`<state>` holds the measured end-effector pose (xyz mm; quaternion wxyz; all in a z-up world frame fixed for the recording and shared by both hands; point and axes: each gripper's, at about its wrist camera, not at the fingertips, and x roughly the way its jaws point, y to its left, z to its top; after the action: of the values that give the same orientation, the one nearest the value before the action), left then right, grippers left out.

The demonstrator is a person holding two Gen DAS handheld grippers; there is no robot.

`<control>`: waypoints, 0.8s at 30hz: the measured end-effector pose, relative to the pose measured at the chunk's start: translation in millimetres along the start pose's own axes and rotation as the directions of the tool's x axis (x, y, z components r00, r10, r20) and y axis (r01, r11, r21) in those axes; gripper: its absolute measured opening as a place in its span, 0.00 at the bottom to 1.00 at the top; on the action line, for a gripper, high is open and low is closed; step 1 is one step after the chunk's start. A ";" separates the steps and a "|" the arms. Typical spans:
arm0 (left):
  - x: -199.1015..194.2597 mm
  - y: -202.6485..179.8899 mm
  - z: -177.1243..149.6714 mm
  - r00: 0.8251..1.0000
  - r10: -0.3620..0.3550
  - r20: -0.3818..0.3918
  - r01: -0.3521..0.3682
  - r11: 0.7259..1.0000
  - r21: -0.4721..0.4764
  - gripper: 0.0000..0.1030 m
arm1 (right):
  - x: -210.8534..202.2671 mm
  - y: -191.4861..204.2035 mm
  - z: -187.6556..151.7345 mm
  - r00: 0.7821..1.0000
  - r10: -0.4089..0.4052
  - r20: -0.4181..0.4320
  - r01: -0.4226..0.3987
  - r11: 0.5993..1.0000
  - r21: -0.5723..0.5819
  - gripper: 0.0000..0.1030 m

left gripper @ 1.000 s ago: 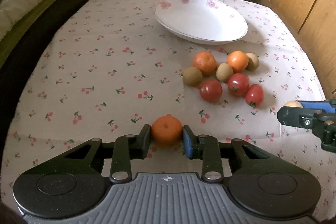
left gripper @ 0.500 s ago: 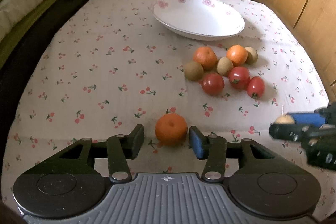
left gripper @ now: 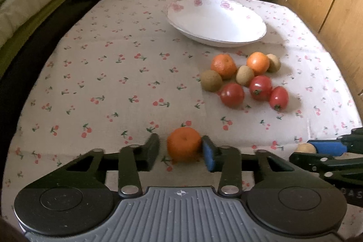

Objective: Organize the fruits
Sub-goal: 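Carry both fruits to the white bowl while the left tool releases the orange inside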

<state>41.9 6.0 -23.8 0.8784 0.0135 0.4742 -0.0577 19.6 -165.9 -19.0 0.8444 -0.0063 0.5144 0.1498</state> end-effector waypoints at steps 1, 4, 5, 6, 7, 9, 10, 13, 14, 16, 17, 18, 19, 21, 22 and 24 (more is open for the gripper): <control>-0.1 0.4 -0.1 1.000 -0.010 -0.003 0.010 1.000 -0.002 0.39 | -0.3 1.0 -0.3 1.000 -0.001 0.001 0.001 1.000 -0.004 0.29; -2.1 0.3 -1.3 1.000 -0.013 -0.003 0.013 1.000 0.000 0.38 | -4.5 3.7 -1.8 1.000 0.002 0.009 -0.002 1.000 -0.006 0.29; -2.6 1.1 -1.2 1.000 -0.019 -0.004 0.019 1.000 -0.008 0.38 | -6.7 4.5 -2.2 1.000 0.004 0.014 -0.004 1.000 -0.004 0.29; -3.2 2.1 -0.9 1.000 -0.029 -0.005 0.029 0.999 -0.017 0.38 | -8.5 5.5 -2.2 1.000 0.003 0.018 -0.003 1.000 -0.002 0.29; -4.2 2.8 -0.6 0.999 -0.037 -0.004 0.037 0.999 -0.024 0.38 | -10.7 6.1 -1.9 1.000 0.002 0.025 -0.002 1.000 -0.002 0.29; -7.1 2.5 0.3 0.999 -0.043 0.004 0.043 0.999 -0.028 0.38 | -15.1 5.5 0.1 0.999 0.005 0.040 -0.005 1.000 0.004 0.29; -8.4 2.2 1.2 0.999 -0.048 0.006 0.048 0.998 -0.030 0.38 | -17.2 4.9 2.2 0.999 0.006 0.048 -0.006 1.000 0.006 0.29; -13.1 -0.4 6.6 0.997 -0.070 0.014 0.070 0.997 -0.045 0.38 | -22.2 2.1 11.1 0.997 0.010 0.073 -0.011 1.000 0.016 0.29; -14.7 -2.4 9.3 0.997 -0.073 0.020 0.074 0.996 -0.044 0.38 | -23.5 1.2 14.8 0.997 0.012 0.081 -0.014 1.000 0.019 0.29; -17.2 -6.5 15.2 0.997 -0.076 0.035 0.077 0.996 -0.041 0.38 | -26.0 0.2 22.2 0.995 0.014 0.100 -0.016 1.000 0.021 0.29; -17.7 -8.3 18.5 0.996 -0.078 0.039 0.080 0.996 -0.042 0.38 | -26.9 -1.0 26.1 0.994 0.016 0.109 -0.019 1.000 0.023 0.29; -17.4 -9.8 22.0 0.996 -0.080 0.042 0.082 0.996 -0.043 0.38 | -27.5 -2.7 30.4 0.993 0.018 0.117 -0.022 0.999 0.026 0.29; -16.8 -11.2 26.1 0.996 -0.081 0.044 0.083 0.996 -0.044 0.38 | -27.7 -4.5 34.5 0.992 0.018 0.124 -0.022 0.999 0.028 0.29; -15.7 -11.4 34.1 0.996 -0.079 0.052 0.081 0.995 -0.049 0.38 | -27.2 -9.2 42.9 0.991 0.013 0.137 -0.018 0.999 0.033 0.29; -15.0 -10.9 38.4 0.995 -0.078 0.057 0.081 0.995 -0.052 0.38 | -26.6 -12.1 47.8 0.990 0.012 0.141 -0.017 0.999 0.037 0.29; -13.9 -11.4 48.1 0.995 -0.077 0.066 0.080 0.995 -0.056 0.38 | -25.1 -16.4 56.5 0.989 0.011 0.149 -0.017 0.999 0.041 0.29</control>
<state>73.1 -7.9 14.6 0.8903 -0.0328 0.4474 -0.0787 62.1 -178.4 27.1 0.8793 0.0262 0.4529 0.1450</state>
